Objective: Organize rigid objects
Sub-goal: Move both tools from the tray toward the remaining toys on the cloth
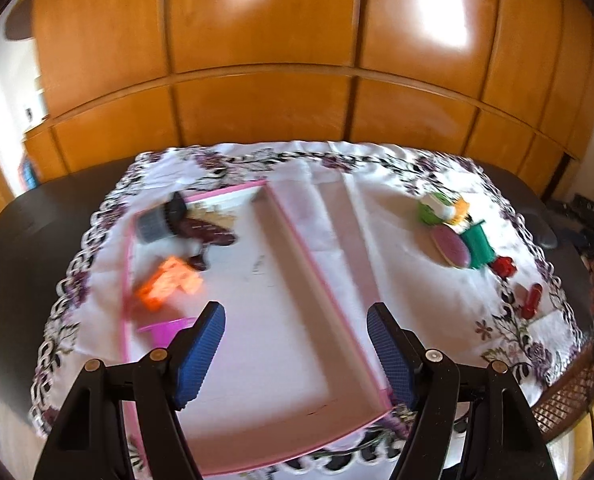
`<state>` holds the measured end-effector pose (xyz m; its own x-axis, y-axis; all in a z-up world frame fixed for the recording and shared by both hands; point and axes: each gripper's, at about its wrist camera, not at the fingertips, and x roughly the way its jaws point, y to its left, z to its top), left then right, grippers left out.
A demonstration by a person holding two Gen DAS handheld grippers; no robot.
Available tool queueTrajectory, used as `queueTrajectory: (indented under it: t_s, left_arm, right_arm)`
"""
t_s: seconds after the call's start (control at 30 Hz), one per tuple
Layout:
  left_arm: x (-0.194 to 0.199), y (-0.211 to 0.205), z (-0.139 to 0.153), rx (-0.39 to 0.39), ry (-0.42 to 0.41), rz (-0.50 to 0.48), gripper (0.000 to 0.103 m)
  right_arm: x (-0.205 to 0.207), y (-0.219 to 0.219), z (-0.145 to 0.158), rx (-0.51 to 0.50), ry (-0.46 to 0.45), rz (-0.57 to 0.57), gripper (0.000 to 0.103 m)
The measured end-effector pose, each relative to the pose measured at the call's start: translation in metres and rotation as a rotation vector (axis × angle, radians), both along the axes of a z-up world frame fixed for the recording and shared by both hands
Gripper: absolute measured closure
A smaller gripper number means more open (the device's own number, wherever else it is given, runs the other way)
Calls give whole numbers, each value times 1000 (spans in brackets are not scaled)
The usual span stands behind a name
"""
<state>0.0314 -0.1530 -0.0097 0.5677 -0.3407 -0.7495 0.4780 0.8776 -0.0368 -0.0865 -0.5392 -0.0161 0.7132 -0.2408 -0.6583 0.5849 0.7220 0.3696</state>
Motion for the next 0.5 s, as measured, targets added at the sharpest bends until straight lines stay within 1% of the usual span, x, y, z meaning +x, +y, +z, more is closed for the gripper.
queueTrajectory:
  t_s: [0.1,0.27,0.33,0.4,0.5]
  left_arm:
    - [1,-24,-6,14,21,-56,29]
    - [2,-57,-17,16,63,-134,29]
    - [4,-74,-24,26,90,-161,31]
    - [8,-90,-29,24,113,-180,35]
    - [15,-115,-33,16,131,-207,35]
  right_arm:
    - [-1,3,3,-14,-12,-2,27]
    - [-3,4,4,-15,-26,0,27]
    - [-4,3,4,-10,-36,0,27]
    - [-4,3,4,-5,-42,0,27]
    - [-4,3,5,-1,-47,2,27]
